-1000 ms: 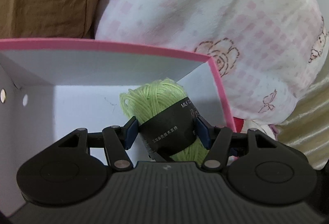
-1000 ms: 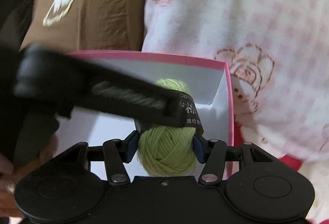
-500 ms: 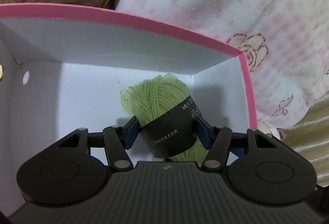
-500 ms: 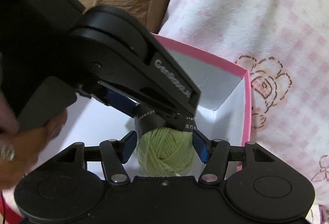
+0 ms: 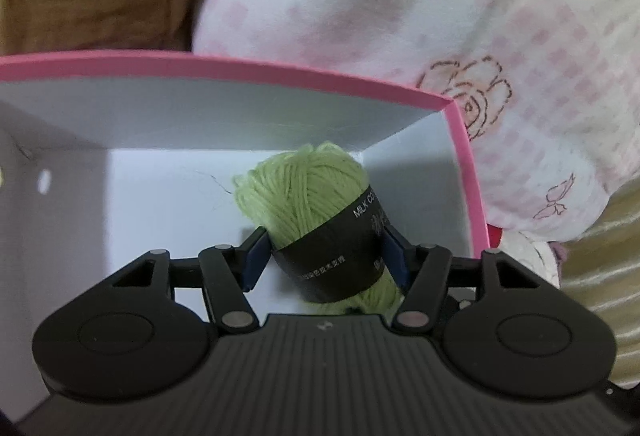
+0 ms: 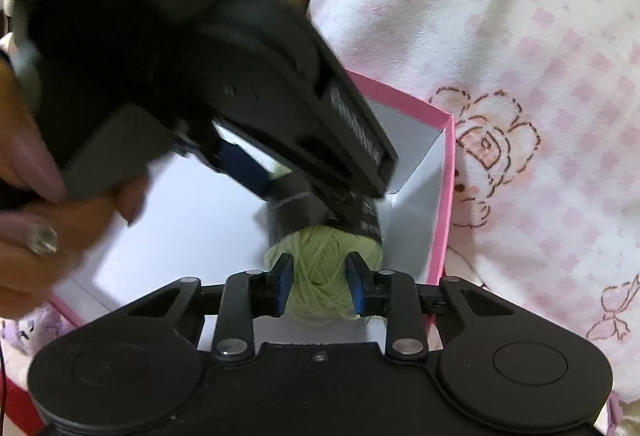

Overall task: Organize objects
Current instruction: 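Carry the yarn ball with the left tool into the pink box, then open the left tool to release the yarn ball and withdraw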

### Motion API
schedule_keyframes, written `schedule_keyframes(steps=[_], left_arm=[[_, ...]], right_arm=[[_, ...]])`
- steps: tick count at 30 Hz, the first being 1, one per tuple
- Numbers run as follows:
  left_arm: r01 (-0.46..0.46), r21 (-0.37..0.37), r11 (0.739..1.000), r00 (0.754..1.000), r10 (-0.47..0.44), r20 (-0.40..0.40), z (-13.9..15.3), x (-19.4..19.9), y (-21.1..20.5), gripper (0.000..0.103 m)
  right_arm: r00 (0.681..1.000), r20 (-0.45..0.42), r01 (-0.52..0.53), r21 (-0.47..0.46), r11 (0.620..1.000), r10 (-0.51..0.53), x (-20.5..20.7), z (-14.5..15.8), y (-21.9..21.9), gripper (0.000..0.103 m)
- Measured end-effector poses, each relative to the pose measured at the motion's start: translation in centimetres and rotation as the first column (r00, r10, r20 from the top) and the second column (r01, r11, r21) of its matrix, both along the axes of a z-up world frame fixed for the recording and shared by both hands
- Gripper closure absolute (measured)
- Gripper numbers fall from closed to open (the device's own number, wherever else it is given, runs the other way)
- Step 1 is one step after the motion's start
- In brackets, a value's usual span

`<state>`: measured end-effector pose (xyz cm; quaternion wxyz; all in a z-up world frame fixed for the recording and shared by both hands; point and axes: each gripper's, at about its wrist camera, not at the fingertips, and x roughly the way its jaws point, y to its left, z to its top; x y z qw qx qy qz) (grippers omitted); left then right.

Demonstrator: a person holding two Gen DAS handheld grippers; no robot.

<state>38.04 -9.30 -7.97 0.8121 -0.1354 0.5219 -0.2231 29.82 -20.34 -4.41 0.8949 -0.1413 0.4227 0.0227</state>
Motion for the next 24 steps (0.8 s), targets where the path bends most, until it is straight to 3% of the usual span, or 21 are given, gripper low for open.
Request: schedule_keyframes(steps=[3, 5, 7, 10, 15, 20, 24], left_arm=[[-0.015, 0.025, 1.000, 1.000, 0.014, 0.020, 0.5, -0.7, 0.4, 0.050], [-0.056, 0.001, 0.998, 0.998, 0.056, 0.009, 0.3, -0.9, 1.0, 0.055], [-0.087, -0.039, 0.995, 0.996, 0.087, -0.018, -0.3, -0.8, 1.4, 0.066], [-0.099, -0.077, 0.992, 0.995, 0.097, -0.021, -0.5, -0.8, 1.2, 0.069], [-0.026, -0.088, 0.996, 0.999, 0.028, 0.020, 0.4, -1.1, 0.3, 0.071], [0.034, -0.003, 0.999, 0.993, -0.033, 0.112, 1.7, -0.5, -1.1, 0.071], [-0.002, 0.039, 0.999, 0.998, 0.000, 0.061, 0.9, 0.0, -0.8, 0.064]], right_arm=[[0.999, 0.029, 0.043, -0.029, 0.999, -0.042, 0.3, -0.3, 0.7, 0.070], [0.997, 0.044, 0.064, -0.009, 0.998, -0.064, 0.6, -0.3, 0.4, 0.070], [0.996, 0.052, 0.065, 0.036, 0.997, -0.067, 0.8, 0.1, -0.1, 0.069], [0.998, 0.043, 0.030, 0.120, 0.992, -0.036, 0.4, 0.7, -1.0, 0.070], [0.998, 0.048, -0.053, 0.183, 0.982, 0.045, -0.9, 0.9, -2.2, 0.071], [0.996, 0.056, -0.083, 0.140, 0.987, 0.076, -0.9, 0.6, -2.3, 0.073], [0.996, 0.064, -0.070, 0.088, 0.994, 0.065, -0.1, 0.3, -2.0, 0.073]])
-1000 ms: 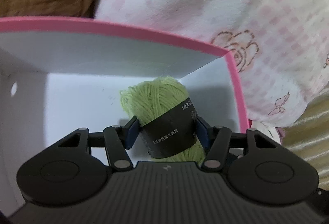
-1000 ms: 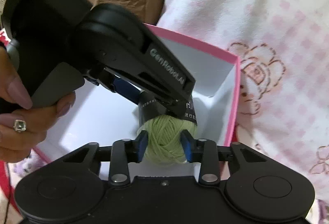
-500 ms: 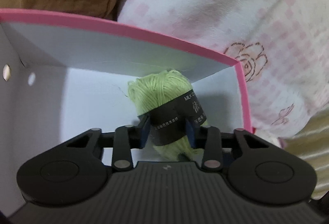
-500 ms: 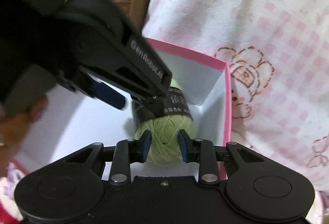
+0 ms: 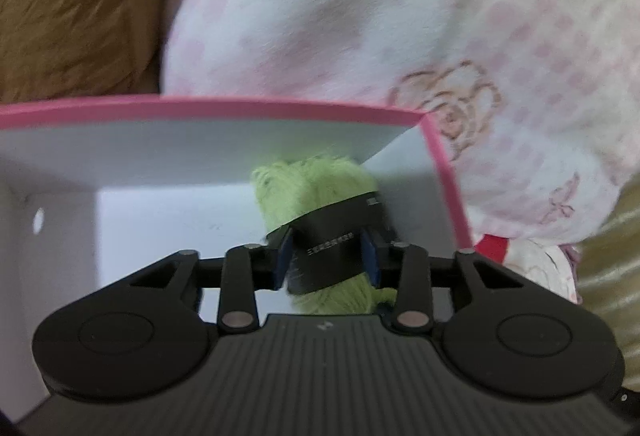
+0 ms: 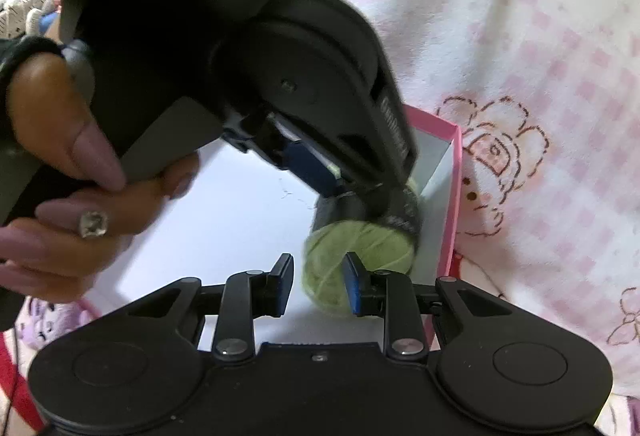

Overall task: Organize objects
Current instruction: 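Open the left tool to release the yarn ball and withdraw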

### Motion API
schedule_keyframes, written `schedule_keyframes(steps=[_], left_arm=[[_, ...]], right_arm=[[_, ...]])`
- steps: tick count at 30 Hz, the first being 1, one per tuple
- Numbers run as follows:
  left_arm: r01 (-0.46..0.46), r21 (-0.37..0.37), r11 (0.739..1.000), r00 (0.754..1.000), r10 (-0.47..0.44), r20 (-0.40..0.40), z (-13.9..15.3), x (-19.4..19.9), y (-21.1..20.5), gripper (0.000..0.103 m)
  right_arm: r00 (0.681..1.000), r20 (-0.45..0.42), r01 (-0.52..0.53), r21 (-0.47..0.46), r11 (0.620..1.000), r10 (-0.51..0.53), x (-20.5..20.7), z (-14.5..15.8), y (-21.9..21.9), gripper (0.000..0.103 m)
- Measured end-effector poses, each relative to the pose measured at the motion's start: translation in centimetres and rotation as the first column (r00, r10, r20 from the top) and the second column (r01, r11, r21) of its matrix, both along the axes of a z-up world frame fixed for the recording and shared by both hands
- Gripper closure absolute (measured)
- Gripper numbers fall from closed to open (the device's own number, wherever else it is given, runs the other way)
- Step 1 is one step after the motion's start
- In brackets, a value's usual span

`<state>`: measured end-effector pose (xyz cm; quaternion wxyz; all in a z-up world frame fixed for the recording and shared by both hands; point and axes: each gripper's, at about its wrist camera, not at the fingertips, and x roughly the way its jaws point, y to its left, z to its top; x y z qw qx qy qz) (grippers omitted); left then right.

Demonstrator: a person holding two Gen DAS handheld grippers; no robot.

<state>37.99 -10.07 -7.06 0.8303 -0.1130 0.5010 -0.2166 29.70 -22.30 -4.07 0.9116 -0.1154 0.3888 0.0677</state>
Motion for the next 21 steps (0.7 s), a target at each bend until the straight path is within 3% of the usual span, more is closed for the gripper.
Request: schedule_keyframes(steps=[3, 5, 6, 12, 17, 21], left_arm=[[-0.036, -0.005, 0.999, 0.999, 0.036, 0.001, 0.5, -0.6, 1.0, 0.063], [-0.040, 0.008, 0.999, 0.999, 0.040, 0.022, 0.7, -0.4, -0.5, 0.063], [-0.039, 0.008, 0.999, 0.999, 0.039, 0.028, 0.9, -0.5, -0.6, 0.063], [-0.047, -0.012, 0.999, 0.999, 0.047, 0.022, 2.2, -2.0, -0.3, 0.063], [-0.060, -0.010, 0.998, 0.998, 0.060, 0.024, 4.6, -5.1, 2.1, 0.063], [-0.053, 0.019, 0.998, 0.997, 0.051, 0.056, 7.1, -8.0, 4.1, 0.061]], right_arm=[[0.999, 0.002, 0.033, 0.043, 0.999, -0.033, 0.2, 0.3, -0.9, 0.075], [0.998, 0.017, 0.053, 0.096, 0.994, -0.055, -0.3, 1.0, -1.8, 0.074], [0.998, 0.024, 0.057, 0.120, 0.991, -0.060, -0.7, 1.4, -2.3, 0.070], [0.999, 0.014, 0.048, 0.246, 0.968, -0.053, -3.2, 3.1, -3.0, 0.068], [0.999, 0.005, 0.041, 0.283, 0.958, -0.045, -7.3, 4.6, -2.8, 0.064], [0.999, -0.022, 0.046, 0.299, 0.953, -0.041, -8.2, 5.8, -2.6, 0.059]])
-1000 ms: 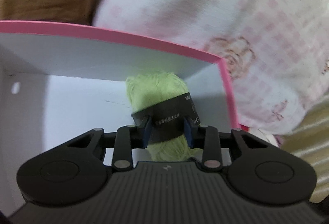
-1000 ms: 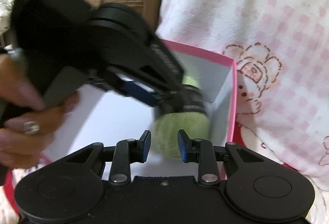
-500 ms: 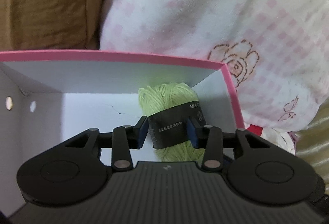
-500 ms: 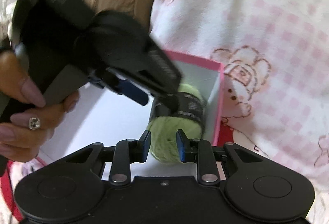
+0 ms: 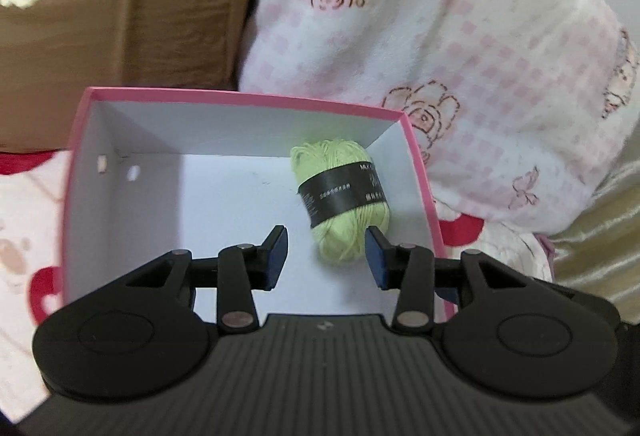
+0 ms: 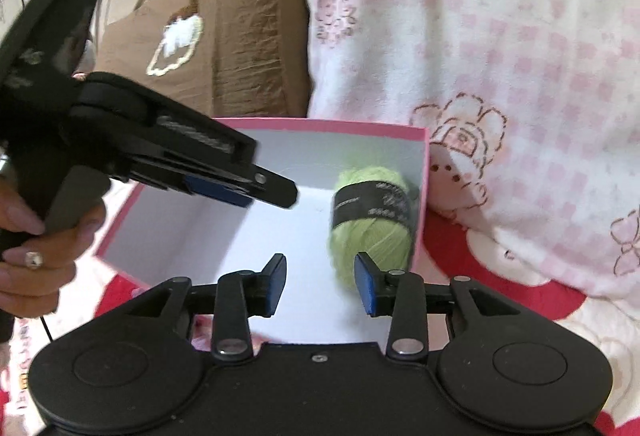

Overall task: Organize objects
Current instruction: 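Open the left tool to release the yarn ball and withdraw, then move the left tool down toward the small white tissue pack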

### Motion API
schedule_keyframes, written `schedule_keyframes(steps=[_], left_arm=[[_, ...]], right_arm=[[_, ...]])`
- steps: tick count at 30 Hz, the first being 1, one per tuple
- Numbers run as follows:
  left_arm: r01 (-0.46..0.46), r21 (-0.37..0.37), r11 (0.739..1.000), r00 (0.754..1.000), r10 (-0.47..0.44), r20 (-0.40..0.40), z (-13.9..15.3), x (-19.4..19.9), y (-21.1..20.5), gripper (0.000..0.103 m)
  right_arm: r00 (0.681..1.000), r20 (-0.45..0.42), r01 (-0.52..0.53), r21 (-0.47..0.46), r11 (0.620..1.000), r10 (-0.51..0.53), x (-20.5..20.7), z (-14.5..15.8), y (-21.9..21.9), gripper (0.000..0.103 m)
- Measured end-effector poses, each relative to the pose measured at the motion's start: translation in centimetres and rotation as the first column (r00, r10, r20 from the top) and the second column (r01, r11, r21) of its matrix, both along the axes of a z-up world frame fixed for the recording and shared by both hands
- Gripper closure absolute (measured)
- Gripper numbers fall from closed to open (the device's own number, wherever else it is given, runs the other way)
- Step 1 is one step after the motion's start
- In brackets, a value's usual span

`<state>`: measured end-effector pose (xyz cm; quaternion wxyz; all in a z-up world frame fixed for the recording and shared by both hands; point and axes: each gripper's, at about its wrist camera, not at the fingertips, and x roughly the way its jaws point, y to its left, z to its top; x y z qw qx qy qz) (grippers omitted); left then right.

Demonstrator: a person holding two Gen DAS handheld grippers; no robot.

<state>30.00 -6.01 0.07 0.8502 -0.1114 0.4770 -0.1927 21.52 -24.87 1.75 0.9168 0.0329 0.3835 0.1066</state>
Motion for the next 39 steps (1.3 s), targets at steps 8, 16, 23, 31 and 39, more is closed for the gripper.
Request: schedule_keyframes(steps=[8, 16, 23, 31, 39], left_arm=[[-0.006, 0.028, 1.000, 0.998, 0.004, 0.058, 3.5, -6.4, 3.3, 0.051], [0.014, 0.111, 0.994, 0.998, -0.021, 0.056, 6.4, -11.1, 5.9, 0.040], [0.049, 0.123, 0.991, 0.998, -0.052, 0.025, 6.7, -13.2, 6.7, 0.034], [0.091, 0.120, 0.989, 0.996, -0.091, 0.000, 6.1, -15.2, 7.2, 0.027], [0.122, 0.103, 0.987, 0.992, -0.120, -0.035, 5.3, -17.4, 7.4, 0.027]], right_arm=[[1.000, -0.020, 0.002, 0.012, 1.000, -0.002, -3.3, 2.7, 1.3, 0.038], [0.999, -0.002, -0.051, -0.004, 0.999, 0.051, -5.8, 4.9, 3.0, 0.019], [0.995, 0.002, -0.103, -0.069, 0.992, 0.103, -7.7, 6.3, 5.2, 0.010], [0.990, -0.029, -0.139, -0.122, 0.983, 0.137, -9.3, 6.6, 6.1, 0.010], [0.962, -0.088, -0.268, -0.085, 0.960, 0.260, -11.7, 6.3, 7.2, 0.010]])
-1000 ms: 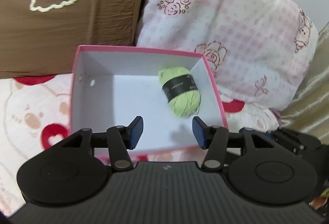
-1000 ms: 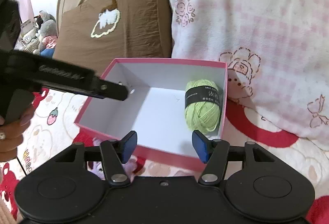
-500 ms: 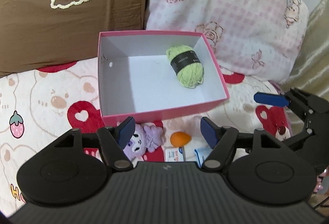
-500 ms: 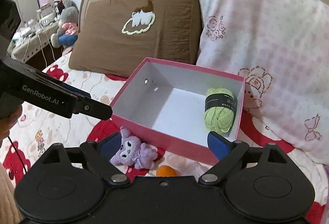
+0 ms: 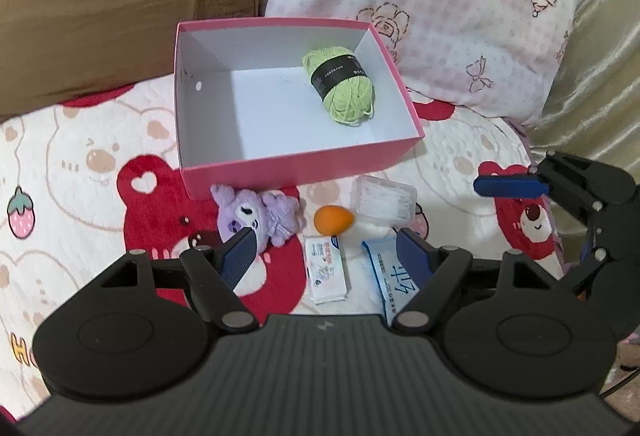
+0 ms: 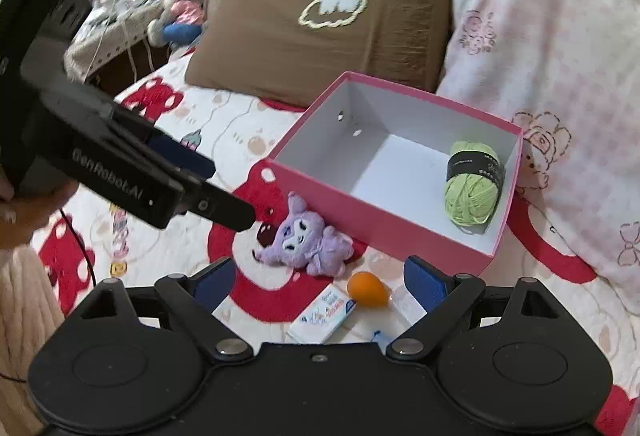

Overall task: Organize objects
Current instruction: 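Move the left tool down toward the small white tissue pack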

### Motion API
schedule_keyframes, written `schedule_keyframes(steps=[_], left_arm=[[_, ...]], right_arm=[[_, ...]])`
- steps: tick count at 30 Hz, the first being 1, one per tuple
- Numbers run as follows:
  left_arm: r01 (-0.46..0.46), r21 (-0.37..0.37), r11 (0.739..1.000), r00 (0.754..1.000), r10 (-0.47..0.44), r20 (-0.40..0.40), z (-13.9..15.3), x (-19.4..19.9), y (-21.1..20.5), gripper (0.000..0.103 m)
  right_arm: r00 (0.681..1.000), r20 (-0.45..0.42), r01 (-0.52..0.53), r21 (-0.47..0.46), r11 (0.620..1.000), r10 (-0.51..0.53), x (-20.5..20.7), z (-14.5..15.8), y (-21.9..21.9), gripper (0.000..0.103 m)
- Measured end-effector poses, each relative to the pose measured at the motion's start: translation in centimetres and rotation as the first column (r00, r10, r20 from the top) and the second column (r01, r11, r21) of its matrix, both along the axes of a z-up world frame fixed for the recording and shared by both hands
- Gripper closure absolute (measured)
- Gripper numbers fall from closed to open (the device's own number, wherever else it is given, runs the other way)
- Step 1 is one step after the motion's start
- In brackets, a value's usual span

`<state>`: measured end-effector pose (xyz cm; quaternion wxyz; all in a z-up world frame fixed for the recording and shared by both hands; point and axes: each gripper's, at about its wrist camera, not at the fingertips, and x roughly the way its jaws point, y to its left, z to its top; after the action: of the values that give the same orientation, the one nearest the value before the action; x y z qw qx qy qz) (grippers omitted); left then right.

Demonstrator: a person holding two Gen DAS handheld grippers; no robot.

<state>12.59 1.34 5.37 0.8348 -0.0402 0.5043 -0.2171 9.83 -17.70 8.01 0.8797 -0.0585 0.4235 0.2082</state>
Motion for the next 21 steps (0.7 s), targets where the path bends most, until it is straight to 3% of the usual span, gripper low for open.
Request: schedule_keyframes(steps=[11, 17, 21], left_arm=[[-0.004, 0.020, 1.000, 0.999, 0.005, -0.046, -3.5, -2.0, -0.1, 0.027], [0.014, 0.123, 0.992, 0.998, -0.007, -0.059, -6.3, -3.4, -1.2, 0.027], [-0.002, 0.075, 0.997, 0.993, 0.011, -0.118, -8.1, -3.4, -0.9, 0.027]], right_arm=[[0.988, -0.024, -0.156, -0.045, 0.987, 0.155, -2.0, -2.5, 2.5, 0.010], [0.973, -0.051, -0.227, -0.062, 0.972, 0.224, -2.0, -4.5, 3.5, 0.010], [0.960, -0.074, -0.277, -0.085, 0.957, 0.271, -2.0, -6.2, 4.1, 0.010]])
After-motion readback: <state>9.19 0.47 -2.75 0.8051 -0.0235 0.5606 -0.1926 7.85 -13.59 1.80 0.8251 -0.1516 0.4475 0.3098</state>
